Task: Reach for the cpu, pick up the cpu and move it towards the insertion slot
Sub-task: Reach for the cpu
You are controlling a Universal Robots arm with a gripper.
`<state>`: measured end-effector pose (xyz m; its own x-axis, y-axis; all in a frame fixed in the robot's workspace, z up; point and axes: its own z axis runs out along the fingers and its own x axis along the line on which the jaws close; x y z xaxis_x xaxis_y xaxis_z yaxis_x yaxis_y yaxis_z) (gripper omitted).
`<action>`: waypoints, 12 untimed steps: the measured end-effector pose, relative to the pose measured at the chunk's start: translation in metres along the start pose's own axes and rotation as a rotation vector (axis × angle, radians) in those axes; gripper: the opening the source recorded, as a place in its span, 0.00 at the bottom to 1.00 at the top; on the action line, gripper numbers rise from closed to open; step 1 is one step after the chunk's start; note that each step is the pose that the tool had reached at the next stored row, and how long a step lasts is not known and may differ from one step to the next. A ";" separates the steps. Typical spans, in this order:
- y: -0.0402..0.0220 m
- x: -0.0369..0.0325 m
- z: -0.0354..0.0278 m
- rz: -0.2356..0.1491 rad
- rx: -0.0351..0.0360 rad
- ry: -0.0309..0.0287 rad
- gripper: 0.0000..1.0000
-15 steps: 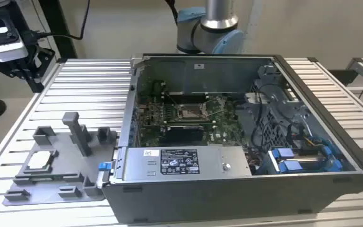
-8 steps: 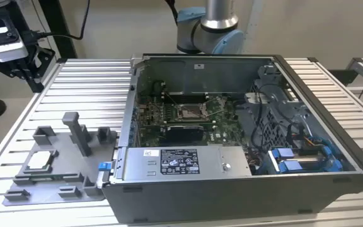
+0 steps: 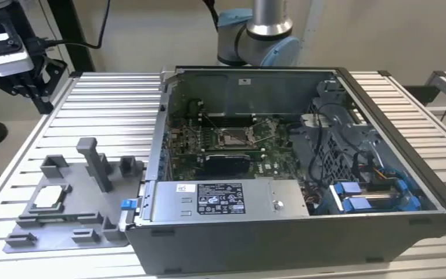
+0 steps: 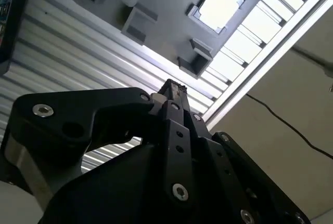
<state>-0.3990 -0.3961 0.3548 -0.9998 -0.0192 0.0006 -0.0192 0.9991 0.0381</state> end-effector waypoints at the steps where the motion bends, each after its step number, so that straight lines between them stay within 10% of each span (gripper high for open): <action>1: -0.0018 0.0011 0.0000 0.000 -0.0001 -0.0001 0.00; 12: -0.0328 0.0204 0.0005 0.000 -0.0001 -0.0002 0.00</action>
<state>-0.4187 -0.4293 0.3531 -0.9998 -0.0191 0.0004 -0.0191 0.9991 0.0382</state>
